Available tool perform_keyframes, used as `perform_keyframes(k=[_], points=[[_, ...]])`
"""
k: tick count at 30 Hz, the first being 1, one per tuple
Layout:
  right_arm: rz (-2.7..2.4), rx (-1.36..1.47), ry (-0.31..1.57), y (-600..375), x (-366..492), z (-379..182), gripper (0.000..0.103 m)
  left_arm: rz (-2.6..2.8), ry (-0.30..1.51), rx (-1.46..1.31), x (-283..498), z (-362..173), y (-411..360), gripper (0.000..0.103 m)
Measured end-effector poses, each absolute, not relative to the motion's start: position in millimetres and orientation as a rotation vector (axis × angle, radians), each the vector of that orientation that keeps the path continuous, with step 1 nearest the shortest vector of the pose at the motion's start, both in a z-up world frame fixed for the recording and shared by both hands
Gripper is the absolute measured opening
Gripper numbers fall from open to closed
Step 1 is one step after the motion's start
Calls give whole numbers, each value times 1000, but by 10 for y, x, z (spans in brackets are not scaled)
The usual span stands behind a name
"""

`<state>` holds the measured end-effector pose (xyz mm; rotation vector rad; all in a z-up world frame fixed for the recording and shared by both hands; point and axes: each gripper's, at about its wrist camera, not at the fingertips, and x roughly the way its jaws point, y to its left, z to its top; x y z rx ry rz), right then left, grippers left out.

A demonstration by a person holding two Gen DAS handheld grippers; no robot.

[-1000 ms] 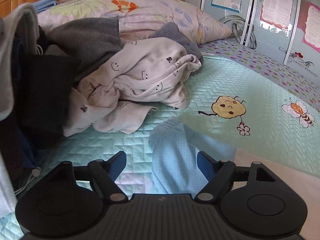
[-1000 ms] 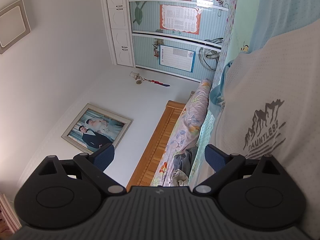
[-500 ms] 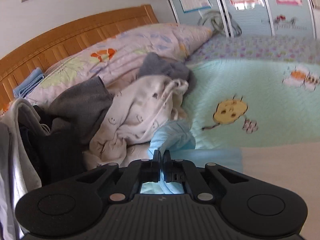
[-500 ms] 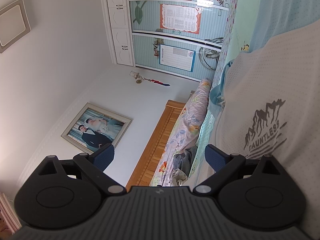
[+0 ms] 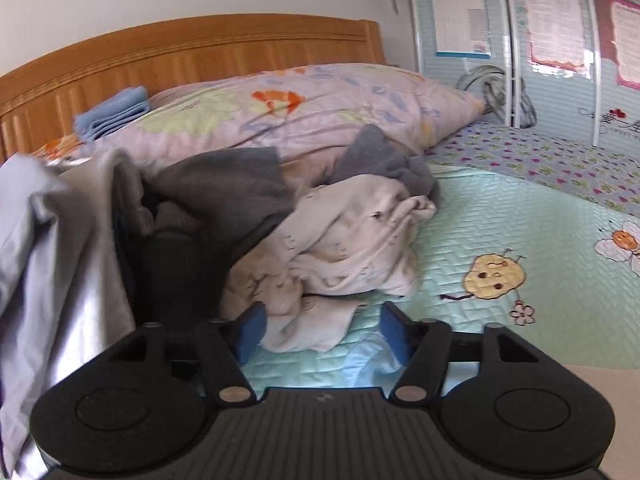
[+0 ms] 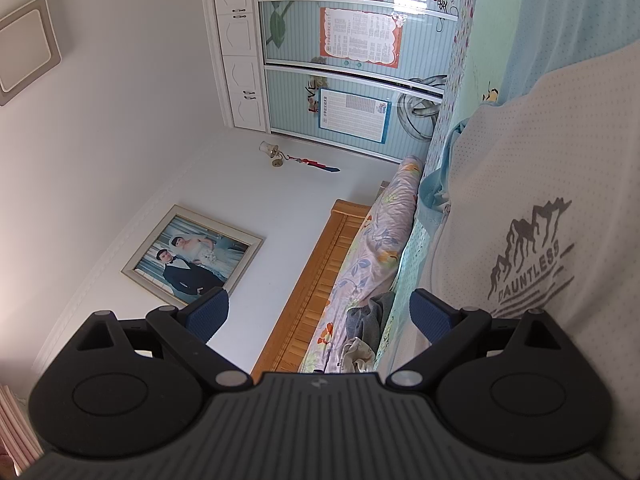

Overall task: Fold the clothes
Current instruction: 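Fold the sleeve across the jacket body with the left gripper and release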

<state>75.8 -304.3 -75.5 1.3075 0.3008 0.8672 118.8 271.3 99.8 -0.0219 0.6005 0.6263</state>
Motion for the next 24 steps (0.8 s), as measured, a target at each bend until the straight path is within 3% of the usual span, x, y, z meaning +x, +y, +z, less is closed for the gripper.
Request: perform_keyframes(k=[6,7,8,9,13,17,18,21,23,24], points=[[868,1307,301,-3039,763,-771,97,399,772,-96,1632,654,2804,67],[868,1307,301,-3038,763,-774,97,441,843,-77,1694,549,2869,64],[868,1307,301,-3038,763,-776,97,577,899,-36,1713,464,2953,50],[869,1306,301,-3037,762,-779,97,649,883,-34,1646,477,3004,51],[869,1305,301,-3034,762,-791,97,698,692,-102,1246,731,3057,56],[870,1309,300,-3037,755,-805,97,529,594,-156,1065,961,2822,85],[870,1310,300,-3038,754,-807,97,488,586,-176,1063,985,2756,85],[871,1312,299,-3040,752,-816,97,417,673,-98,1229,806,2470,92],[871,1313,299,-3041,750,-823,97,424,922,19,1496,415,2308,88],[871,1312,300,-3041,750,-823,97,442,956,40,1532,294,2264,89]])
